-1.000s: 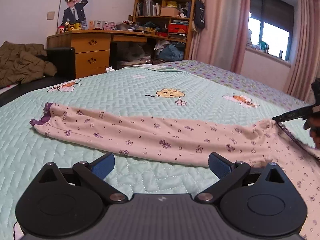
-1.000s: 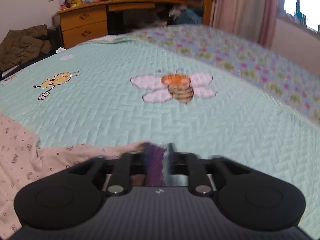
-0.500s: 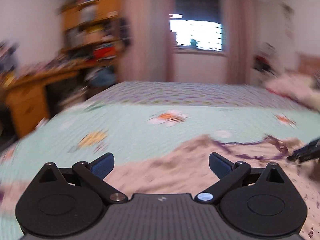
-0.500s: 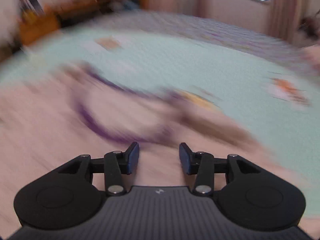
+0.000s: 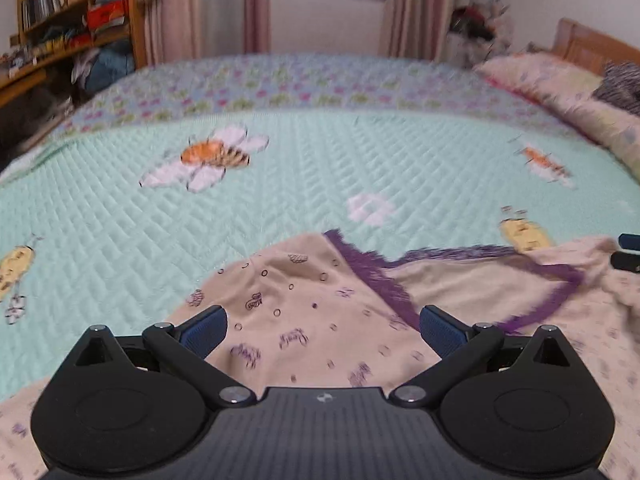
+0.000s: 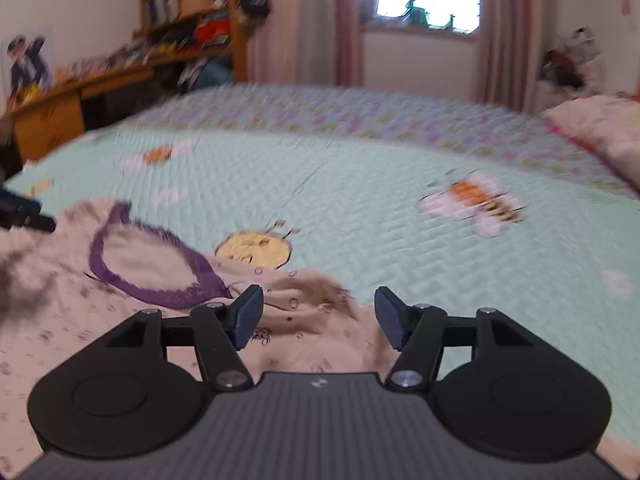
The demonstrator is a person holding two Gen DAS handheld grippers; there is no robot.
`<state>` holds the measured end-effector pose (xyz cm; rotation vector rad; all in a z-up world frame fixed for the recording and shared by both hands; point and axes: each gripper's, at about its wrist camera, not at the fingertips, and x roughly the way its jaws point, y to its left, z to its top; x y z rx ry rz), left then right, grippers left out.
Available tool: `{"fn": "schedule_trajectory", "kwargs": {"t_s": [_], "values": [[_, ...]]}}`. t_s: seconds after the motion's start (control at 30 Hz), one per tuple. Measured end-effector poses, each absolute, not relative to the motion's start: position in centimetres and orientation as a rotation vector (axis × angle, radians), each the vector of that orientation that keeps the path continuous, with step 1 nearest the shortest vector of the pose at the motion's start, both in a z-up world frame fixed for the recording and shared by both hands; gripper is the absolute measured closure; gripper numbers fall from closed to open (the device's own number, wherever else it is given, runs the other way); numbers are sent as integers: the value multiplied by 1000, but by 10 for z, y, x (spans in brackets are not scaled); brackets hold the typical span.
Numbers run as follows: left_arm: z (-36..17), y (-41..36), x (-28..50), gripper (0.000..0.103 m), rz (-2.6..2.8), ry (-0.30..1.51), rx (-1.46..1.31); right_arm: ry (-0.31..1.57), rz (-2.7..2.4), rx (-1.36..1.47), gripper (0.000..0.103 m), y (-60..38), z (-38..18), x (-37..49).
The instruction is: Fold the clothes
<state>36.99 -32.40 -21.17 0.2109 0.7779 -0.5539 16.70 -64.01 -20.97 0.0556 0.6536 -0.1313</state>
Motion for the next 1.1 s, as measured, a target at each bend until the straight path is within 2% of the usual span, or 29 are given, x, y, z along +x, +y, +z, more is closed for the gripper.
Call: {"fn": "schedule_trajectory", "kwargs": {"t_s": [0.03,0.07,0.23,0.33,0.4,0.53,0.63,0.73,0.83,0.97,1.1], "values": [[-216,-329,379,2,-520,785,222,705,-134,42,55,-645,-219,187],[-218,-331,387,3,-479,788,232,712,-163,58,59,-653,-221,200],[-200,-308,405,3,-390,753,170,537,-240,243,42,-675,-196,200],[-188,-292,390,3,-418,737,85,509,-148,281,39,-656,-189,176],[-185,-290,379,3,-442,735,72,492,-124,370,38,-658,-188,164],[-184,-306,363,2,-516,729,120,558,-136,364,38,-657,-189,182],[-192,-329,366,1,-535,722,191,715,-133,151,40,-634,-203,222],[-204,-349,385,2,-497,742,247,695,-328,32,39,-633,-205,259],[-211,-360,405,3,-457,744,273,629,-412,141,39,-649,-198,265],[-205,-344,419,5,-406,736,197,531,-273,275,38,-642,-185,231],[-199,-326,398,2,-517,724,137,610,19,395,38,-616,-195,211]]}}
